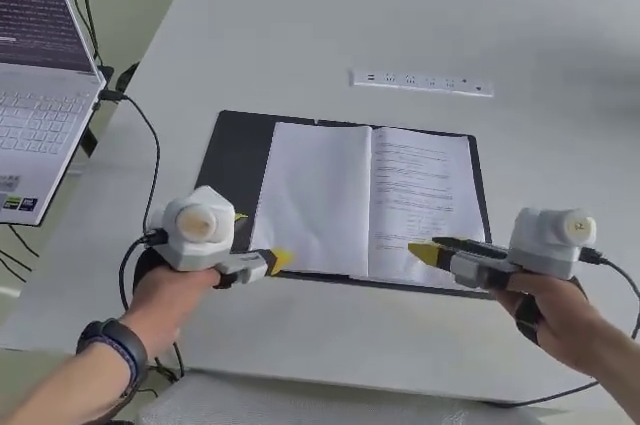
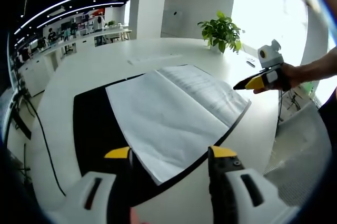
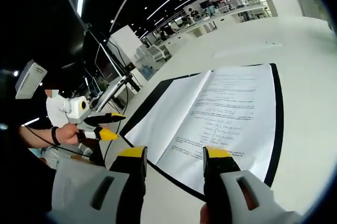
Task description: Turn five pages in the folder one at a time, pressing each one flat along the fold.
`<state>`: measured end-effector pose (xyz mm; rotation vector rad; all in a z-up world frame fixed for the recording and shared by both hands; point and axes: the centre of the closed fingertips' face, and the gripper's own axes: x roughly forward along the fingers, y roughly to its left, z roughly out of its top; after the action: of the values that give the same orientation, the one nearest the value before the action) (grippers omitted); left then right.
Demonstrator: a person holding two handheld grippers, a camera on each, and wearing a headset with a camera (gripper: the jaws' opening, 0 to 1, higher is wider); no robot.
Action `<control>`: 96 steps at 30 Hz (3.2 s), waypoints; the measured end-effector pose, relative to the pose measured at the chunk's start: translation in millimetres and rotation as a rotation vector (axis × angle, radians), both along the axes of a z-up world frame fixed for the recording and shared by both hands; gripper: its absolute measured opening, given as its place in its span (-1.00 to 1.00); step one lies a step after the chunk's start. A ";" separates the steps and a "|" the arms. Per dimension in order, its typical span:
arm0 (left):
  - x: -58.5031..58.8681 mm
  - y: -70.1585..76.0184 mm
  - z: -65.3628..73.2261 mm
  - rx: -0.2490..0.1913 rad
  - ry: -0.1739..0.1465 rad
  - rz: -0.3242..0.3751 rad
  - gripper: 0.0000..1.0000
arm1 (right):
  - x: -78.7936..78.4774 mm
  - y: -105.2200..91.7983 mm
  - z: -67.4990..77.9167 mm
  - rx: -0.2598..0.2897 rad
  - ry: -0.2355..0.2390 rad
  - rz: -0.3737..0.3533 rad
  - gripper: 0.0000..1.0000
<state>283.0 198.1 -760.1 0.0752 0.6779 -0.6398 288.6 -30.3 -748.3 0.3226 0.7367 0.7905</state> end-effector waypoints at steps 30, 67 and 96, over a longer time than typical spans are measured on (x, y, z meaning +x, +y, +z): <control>-16.0 45.0 80.1 0.011 -0.137 0.047 0.50 | -40.8 -76.8 58.7 -0.227 -0.183 -0.091 0.35; -12.9 -9.1 87.1 0.015 -0.135 -0.024 0.53 | -59.7 -95.3 49.1 -0.211 -0.147 -0.134 0.38; 23.1 -157.5 85.8 -0.018 -0.146 -0.320 0.50 | -72.9 -114.4 41.1 -0.203 -0.123 -0.158 0.36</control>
<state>306.1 40.6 -674.3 0.2144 0.5226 -0.9380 215.6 -144.7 -707.2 0.1452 0.6612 0.5757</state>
